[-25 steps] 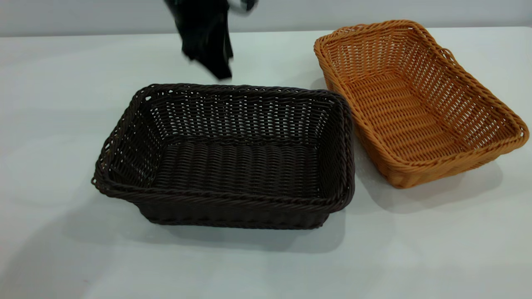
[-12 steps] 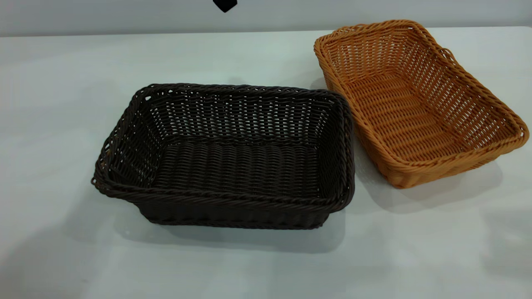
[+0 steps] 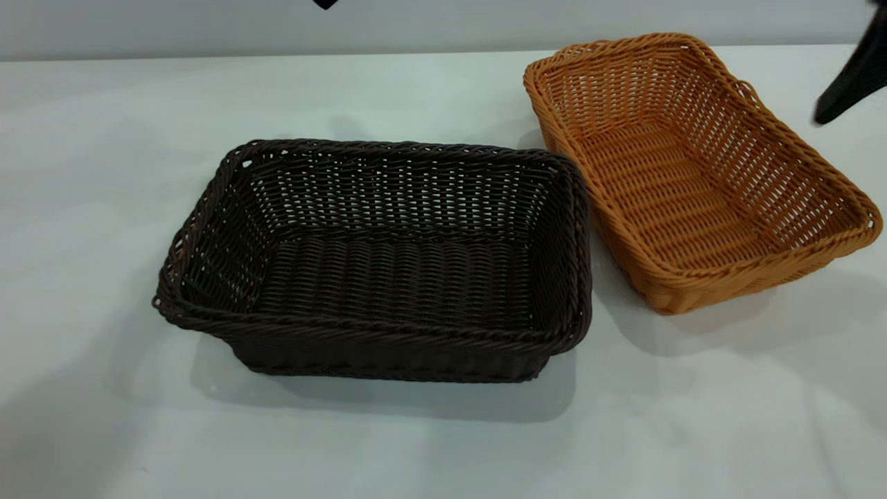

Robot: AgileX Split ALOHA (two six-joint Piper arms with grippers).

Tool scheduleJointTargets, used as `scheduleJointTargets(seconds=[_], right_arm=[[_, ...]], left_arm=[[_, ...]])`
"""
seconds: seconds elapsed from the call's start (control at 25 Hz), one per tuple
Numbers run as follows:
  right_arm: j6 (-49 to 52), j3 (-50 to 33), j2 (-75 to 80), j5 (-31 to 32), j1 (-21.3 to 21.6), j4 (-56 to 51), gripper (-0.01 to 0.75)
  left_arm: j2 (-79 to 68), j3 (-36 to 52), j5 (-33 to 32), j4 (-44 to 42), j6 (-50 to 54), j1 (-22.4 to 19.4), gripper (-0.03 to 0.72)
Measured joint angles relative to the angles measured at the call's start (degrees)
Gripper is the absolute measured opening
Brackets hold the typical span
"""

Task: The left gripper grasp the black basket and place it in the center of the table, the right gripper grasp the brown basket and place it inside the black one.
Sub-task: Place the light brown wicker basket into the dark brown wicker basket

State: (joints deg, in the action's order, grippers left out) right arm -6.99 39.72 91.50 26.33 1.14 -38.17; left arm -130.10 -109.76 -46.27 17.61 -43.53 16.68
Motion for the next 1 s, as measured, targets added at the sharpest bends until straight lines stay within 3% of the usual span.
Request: scheduleJointTargets(seconds=[0.68,0.84,1.0], right_arm=[[0.05,0.70,19.33,-6.63,0.00,-20.62,0.584],[0.05,2.69,23.57,-7.02,0.00,-22.15,0.529],[-0.06,4.93,25.53,-7.19,0.00,-22.48,0.415]], left_arm=[[0.00,0.00,0.49,0.00,0.00,-0.19,0.393],[0.00,0.00,0.49,0.00,0.00,-0.19,0.393],[0.00,0.00,0.49,0.00,0.00,-0.19,0.393]])
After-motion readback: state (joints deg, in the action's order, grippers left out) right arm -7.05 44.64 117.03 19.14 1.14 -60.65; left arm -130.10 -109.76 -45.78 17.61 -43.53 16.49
